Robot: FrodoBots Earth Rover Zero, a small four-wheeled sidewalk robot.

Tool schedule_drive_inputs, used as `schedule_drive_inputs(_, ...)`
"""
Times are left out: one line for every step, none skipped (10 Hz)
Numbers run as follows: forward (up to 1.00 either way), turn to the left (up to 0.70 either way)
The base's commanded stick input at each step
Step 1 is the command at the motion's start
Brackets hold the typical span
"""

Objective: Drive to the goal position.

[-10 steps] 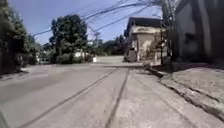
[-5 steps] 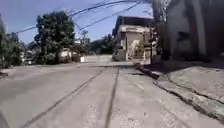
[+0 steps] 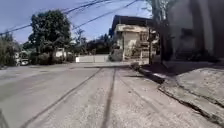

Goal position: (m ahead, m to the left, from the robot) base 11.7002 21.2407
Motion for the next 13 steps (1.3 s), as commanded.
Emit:
schedule_drive_inputs(1.0,0.0)
schedule_drive_inputs(1.0,0.1)
schedule_drive_inputs(1.0,0.17)
schedule_drive_inputs(1.0,0.18)
schedule_drive_inputs(1.0,0.06)
schedule_drive_inputs(1.0,0.01)
schedule_drive_inputs(1.0,0.0)
schedule_drive_inputs(1.0,0.0)
schedule_drive_inputs(1.0,0.0)
schedule_drive_inputs(1.0,0.0)
schedule_drive_inputs(1.0,0.0)
schedule_drive_inputs(1.0,0.0)
schedule_drive_inputs(1.0,0.0)
